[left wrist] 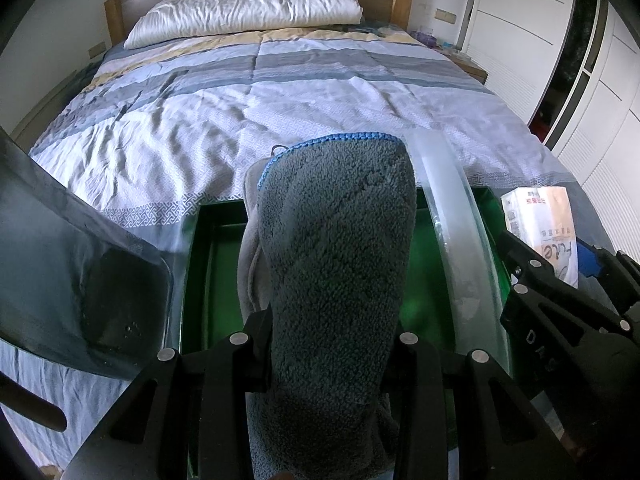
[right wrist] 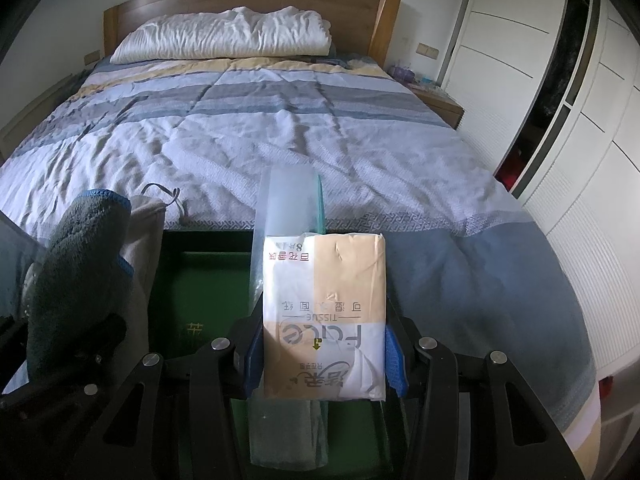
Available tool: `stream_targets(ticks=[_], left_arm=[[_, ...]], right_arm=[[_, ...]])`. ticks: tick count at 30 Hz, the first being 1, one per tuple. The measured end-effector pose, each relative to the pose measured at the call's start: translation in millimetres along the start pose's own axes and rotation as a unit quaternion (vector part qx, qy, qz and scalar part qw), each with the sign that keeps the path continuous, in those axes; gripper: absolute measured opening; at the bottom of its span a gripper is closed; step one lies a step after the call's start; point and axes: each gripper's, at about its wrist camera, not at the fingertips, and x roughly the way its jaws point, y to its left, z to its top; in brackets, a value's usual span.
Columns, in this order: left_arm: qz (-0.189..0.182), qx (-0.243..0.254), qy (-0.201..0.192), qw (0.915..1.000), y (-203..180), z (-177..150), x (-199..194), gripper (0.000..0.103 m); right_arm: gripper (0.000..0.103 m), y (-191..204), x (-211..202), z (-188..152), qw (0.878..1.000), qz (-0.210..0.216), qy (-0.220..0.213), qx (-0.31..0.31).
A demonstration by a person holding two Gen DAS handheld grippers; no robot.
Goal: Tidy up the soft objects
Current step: 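Lower the towel into the tray with the left gripper while the right gripper lowers the tissue pack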
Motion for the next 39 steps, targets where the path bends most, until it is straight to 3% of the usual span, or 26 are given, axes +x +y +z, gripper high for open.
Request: stream_targets(ticks=[39], left_arm=[[0.016,-0.004,0.005,0.9999,12,-9,1,0.030]], right_arm=[[0.048,14,31,-1,0.999,0.001,0.026,-0.021]])
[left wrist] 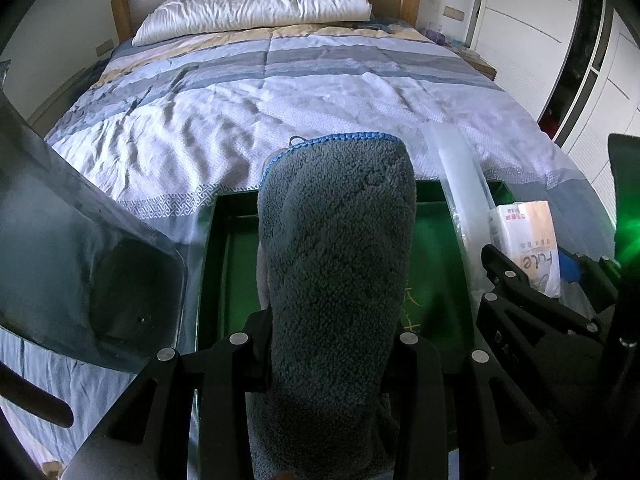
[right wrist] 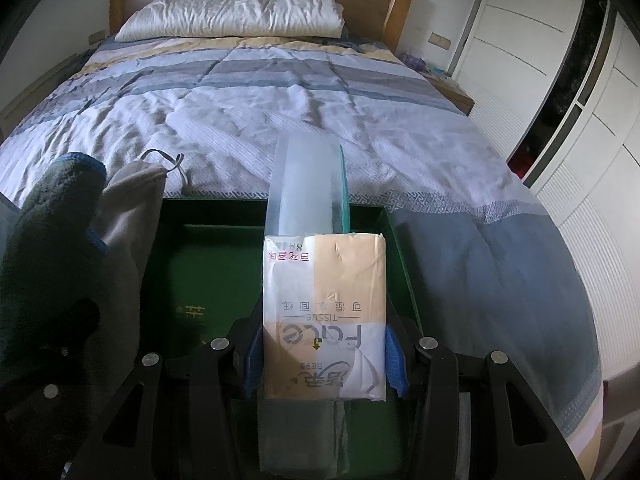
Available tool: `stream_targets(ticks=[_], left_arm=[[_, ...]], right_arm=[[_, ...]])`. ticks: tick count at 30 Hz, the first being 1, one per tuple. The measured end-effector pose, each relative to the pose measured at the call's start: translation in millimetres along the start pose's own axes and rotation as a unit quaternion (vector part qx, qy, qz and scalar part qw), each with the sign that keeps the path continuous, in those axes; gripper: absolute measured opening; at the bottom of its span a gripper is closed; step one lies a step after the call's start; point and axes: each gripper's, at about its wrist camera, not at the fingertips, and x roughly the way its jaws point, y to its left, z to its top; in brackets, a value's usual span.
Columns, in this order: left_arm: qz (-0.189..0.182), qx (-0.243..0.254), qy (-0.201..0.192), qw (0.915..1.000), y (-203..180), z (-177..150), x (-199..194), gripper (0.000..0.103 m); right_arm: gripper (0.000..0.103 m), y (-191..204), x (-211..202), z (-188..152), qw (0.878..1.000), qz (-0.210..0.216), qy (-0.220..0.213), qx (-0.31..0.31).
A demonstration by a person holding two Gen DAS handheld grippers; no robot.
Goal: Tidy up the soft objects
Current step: 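Lower the towel into the tray with the left gripper while the right gripper lowers the tissue pack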
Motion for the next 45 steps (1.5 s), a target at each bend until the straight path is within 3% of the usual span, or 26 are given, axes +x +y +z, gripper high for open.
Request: stream_targets(ticks=[45], left_arm=[[0.001,0.011,0.001,0.9999,-23,1,6,0.030]], right_arm=[[0.050,-20,17,-2,1.000,0.001,0.018,-0.007]])
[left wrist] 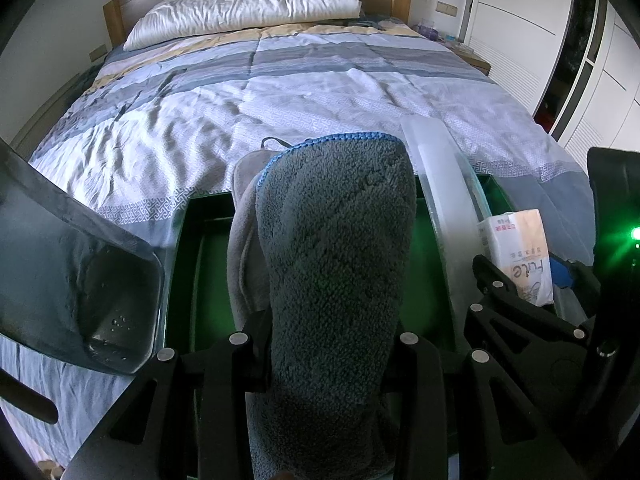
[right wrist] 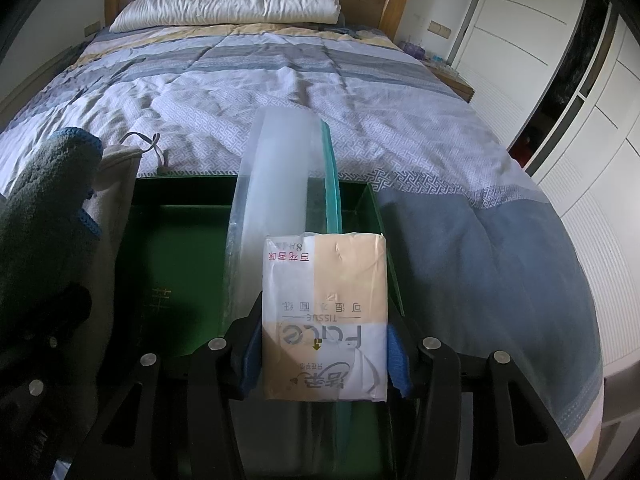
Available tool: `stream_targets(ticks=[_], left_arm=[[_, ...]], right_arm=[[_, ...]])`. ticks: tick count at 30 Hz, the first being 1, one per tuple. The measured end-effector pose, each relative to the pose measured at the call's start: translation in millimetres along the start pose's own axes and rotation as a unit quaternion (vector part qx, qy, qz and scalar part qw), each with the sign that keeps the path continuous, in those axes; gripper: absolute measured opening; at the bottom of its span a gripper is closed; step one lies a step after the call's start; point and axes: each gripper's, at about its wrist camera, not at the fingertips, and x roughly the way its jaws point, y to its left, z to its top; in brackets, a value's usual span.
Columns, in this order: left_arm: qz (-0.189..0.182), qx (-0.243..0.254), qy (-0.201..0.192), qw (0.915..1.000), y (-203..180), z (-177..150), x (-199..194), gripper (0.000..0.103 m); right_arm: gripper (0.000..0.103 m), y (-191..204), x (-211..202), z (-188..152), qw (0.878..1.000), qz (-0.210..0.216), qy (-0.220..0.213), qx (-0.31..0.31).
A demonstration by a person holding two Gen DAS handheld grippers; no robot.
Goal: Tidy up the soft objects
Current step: 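Lower the towel into the tray with the left gripper while the right gripper lowers the tissue pack, then open the right gripper releasing the tissue pack while the left gripper presses the towel down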
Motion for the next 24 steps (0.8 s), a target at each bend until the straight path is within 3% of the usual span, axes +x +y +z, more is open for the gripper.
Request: stream_targets(ticks=[18,22,24], left_arm=[[-0.001,0.000,-0.001,1.0000,-2.9,-0.5,-0.9,0.030],[-0.002,-0.001,0.000,1.0000,-3.5,-0.6,-1.4,0.030],[-0.002,0.000,-0.001,1.0000,-4.7,-1.0,-2.1,0.030]], right_arm=[[0.053,-1.0,-2.5,-0.8,1.000,0.009,0.000,0.007],[0.066,-0.7,-5.6,-0.8,1.000,0.009,-0.005,0.006],[0.068,-1.6,-8.9,-0.5,1.000,0.009,-0.011,0.009]])
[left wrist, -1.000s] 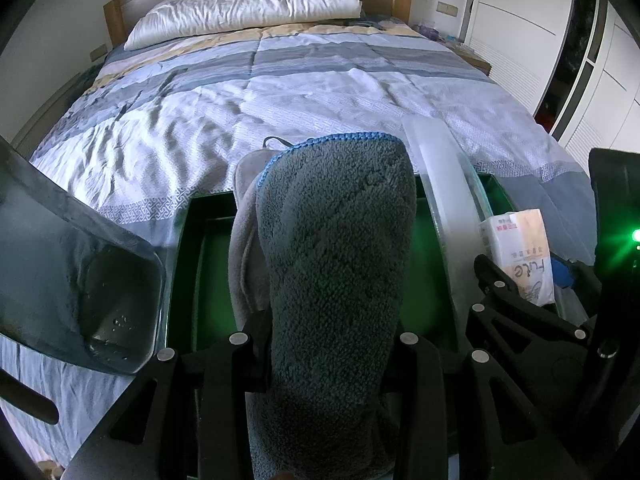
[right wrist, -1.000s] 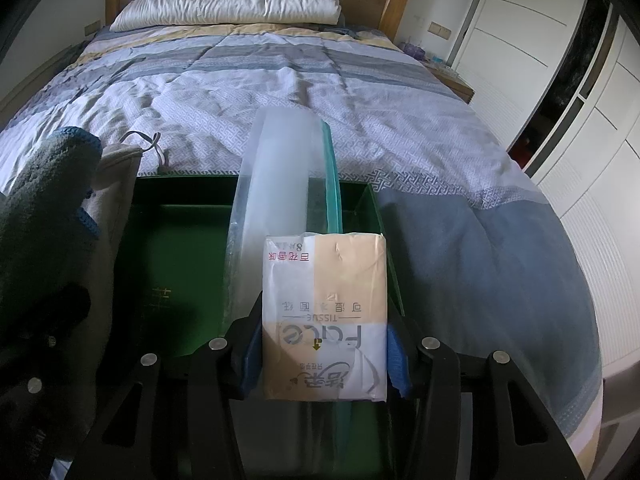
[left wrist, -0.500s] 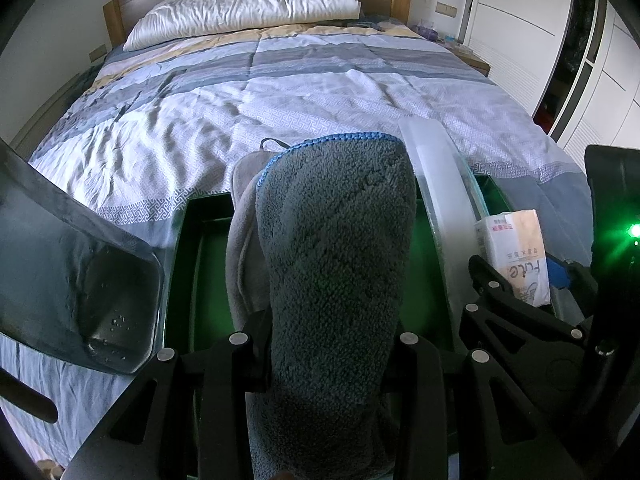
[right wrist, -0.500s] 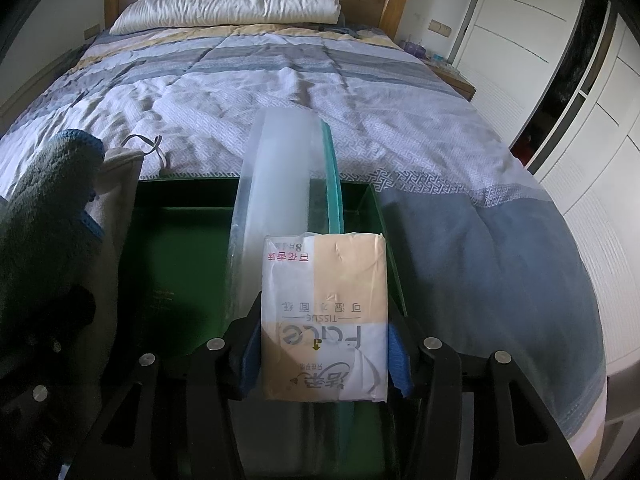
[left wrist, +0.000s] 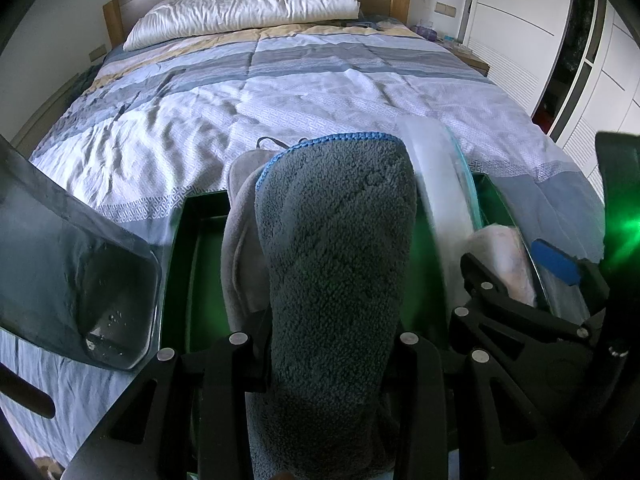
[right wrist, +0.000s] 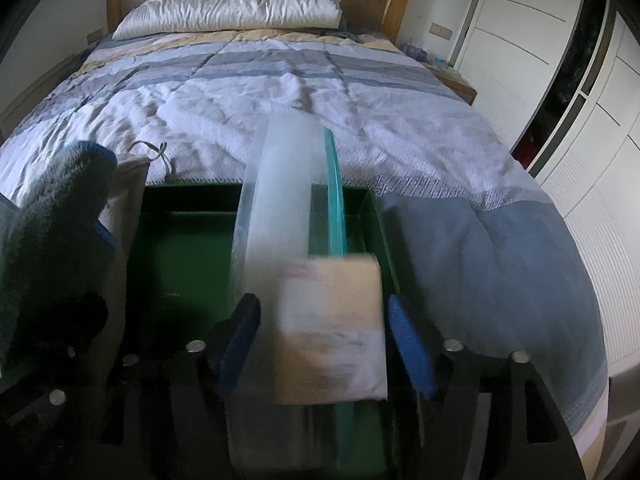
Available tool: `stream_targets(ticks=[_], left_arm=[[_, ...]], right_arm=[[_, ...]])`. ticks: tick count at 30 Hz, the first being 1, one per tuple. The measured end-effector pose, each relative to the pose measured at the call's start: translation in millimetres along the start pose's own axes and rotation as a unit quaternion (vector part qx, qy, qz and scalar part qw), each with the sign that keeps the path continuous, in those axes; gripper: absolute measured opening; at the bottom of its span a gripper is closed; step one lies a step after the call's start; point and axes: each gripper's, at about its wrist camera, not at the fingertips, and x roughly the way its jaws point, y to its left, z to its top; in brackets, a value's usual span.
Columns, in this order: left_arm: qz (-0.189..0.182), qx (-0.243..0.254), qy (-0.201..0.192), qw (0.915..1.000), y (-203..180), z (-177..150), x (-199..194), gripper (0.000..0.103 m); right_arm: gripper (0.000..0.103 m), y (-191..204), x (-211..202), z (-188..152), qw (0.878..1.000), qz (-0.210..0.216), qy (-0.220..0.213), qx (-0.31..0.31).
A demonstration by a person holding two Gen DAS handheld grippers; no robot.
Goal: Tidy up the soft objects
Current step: 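Open the right gripper releasing the tissue pack while the left gripper presses the towel down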
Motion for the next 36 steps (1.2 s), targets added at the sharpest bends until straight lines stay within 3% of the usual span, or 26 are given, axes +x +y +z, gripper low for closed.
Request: stream_targets(ticks=[9,34,36], left_arm=[[-0.002,0.000,-0.001,1.0000,-3,-2,-3,0.030],[-0.006,0.004,0.001,1.0000,-13,0,1,0.031],[-0.005,0.000,0.001,1.0000,-11,-1,2,0.035]], right_arm=[[0.076,1,-4,-1,1.000,-0.002,-0.002,0.004],[0.079,-12,-17,2,0.999,-0.014,-0.021,0.020],[0.079,-12,-17,2,0.999,-0.015,-0.022,0.019]])
